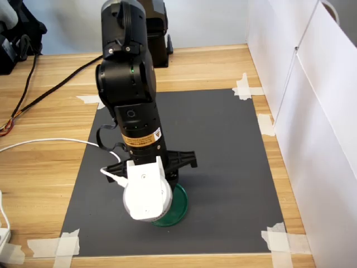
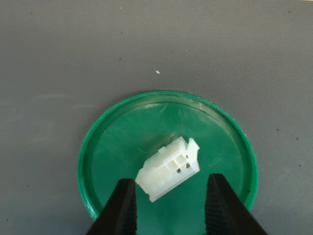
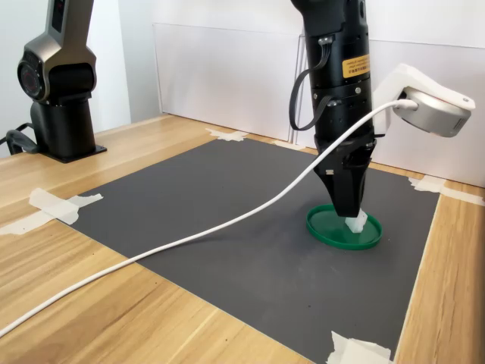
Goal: Grasp a white terminal and put it in the green lid.
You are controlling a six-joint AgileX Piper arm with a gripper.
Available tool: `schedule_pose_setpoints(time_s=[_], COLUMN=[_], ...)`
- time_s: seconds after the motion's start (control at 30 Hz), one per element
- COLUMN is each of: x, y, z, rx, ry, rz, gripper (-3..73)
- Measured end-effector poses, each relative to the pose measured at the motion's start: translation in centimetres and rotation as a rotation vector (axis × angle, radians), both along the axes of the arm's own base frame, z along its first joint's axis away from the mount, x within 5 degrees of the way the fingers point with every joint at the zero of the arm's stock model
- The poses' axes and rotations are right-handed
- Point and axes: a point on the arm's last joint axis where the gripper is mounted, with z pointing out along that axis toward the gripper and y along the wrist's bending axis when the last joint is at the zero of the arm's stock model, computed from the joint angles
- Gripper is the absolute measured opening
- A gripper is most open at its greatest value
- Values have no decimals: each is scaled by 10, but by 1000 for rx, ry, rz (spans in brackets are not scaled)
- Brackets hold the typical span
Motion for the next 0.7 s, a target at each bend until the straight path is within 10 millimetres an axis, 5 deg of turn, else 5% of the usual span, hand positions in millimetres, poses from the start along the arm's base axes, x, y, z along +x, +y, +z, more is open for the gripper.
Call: schedule_pose_setpoints(time_s=[0.17,0.33,0.57,0.7], x=[-1,-8,-35,-78], y=[0,-1,-4,-9], z=[6,41,106,141], rx=[5,20,63,86], ry=[-17,-122,-343,-485], rz=[-3,-12,-42,-53], gripper=[376,348,106,-9])
